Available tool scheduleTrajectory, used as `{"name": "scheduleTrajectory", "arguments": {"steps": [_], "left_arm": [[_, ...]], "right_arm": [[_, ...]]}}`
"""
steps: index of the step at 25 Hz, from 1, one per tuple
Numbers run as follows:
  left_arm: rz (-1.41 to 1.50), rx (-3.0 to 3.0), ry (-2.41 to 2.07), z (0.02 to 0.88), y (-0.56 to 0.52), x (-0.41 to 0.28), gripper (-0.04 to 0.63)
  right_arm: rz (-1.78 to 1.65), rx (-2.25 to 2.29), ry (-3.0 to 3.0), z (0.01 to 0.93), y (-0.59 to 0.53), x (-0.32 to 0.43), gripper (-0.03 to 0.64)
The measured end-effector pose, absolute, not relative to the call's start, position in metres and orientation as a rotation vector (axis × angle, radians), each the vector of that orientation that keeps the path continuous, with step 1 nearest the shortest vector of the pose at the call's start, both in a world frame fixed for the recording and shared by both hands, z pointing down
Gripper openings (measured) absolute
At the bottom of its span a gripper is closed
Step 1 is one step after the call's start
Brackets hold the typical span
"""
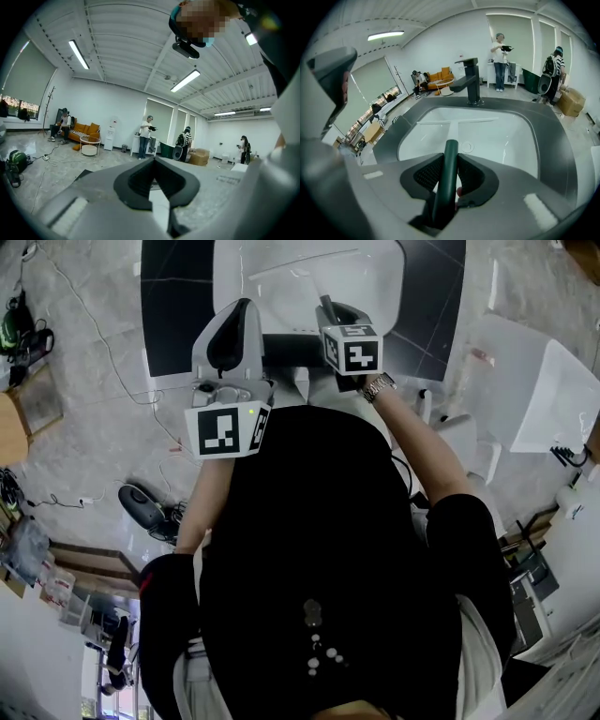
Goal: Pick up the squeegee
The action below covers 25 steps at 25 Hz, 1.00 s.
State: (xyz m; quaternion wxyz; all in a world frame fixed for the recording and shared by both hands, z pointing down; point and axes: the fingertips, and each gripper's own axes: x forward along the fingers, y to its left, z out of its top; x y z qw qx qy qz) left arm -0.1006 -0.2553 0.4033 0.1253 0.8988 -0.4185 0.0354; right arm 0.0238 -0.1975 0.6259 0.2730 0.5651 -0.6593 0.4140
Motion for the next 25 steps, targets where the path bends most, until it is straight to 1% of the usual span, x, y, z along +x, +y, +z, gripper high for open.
{"name": "scheduleTrajectory", "arguments": {"steps": [14,25], "left_arm": [[0.050,2.713,-1.153,0.371,-0.248,-0.089,0.002],[-0.028,2.773,-1.215,0.327,-0.262,-0.089,0.002]], "right_arm": [[0.941,1.725,-1.920,0.528,-0.202,0.024,0.097],[0.642,1.835,-2.079,0.433,-0.238,0.026,0.097]]}}
